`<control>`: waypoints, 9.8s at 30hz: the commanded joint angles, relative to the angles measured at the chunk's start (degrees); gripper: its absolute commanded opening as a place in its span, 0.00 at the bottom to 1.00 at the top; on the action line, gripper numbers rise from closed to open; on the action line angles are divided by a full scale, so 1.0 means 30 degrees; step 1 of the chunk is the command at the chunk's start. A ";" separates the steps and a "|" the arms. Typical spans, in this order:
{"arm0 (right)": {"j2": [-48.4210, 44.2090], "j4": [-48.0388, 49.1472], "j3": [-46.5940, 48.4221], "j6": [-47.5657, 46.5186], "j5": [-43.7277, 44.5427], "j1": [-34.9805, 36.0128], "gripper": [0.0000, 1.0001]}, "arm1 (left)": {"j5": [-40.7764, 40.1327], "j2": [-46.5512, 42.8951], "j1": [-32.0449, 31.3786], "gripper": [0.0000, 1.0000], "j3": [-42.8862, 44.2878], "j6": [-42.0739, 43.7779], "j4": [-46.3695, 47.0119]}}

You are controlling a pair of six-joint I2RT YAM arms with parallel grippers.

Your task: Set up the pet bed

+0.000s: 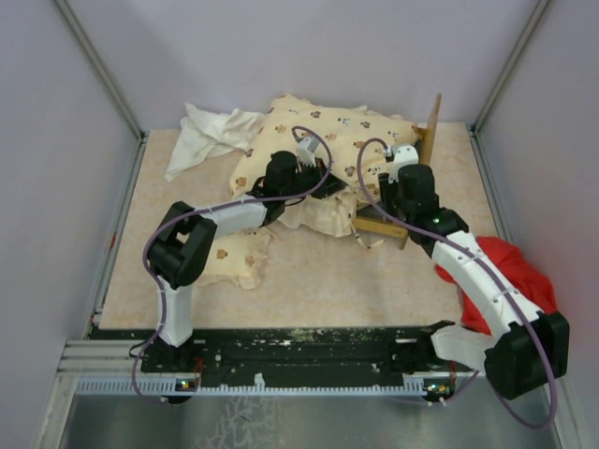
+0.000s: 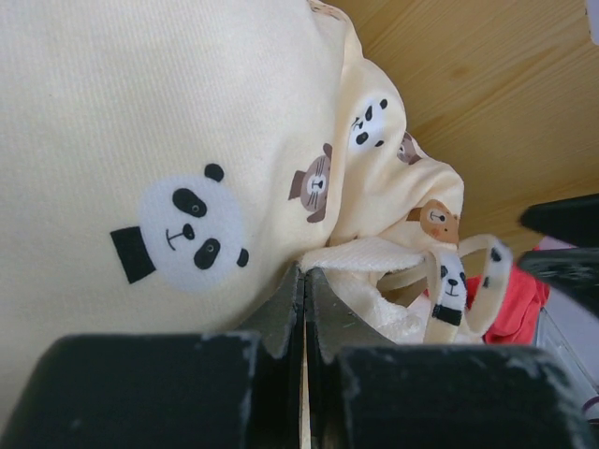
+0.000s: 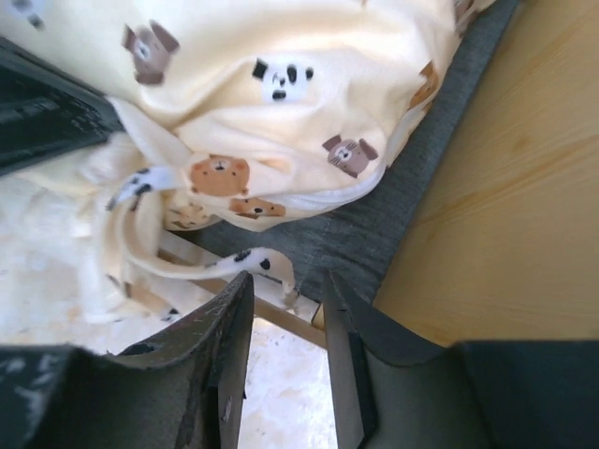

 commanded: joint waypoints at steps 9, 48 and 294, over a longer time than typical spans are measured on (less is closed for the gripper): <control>-0.1622 -0.5427 0.4100 0.2032 0.3506 0.0121 0.44 | -0.0484 -0.0061 -0.0134 0.00 -0.0217 0.0421 0.0738; -0.2125 -0.3837 0.3142 0.2610 0.7380 -0.0309 0.41 | -0.0937 0.0023 -0.0365 0.00 0.0400 0.1283 0.0308; -0.0237 1.0381 -1.0899 1.7909 0.0759 -0.2750 0.00 | 0.0715 -0.2380 -0.3961 0.33 -0.7704 0.1873 0.6137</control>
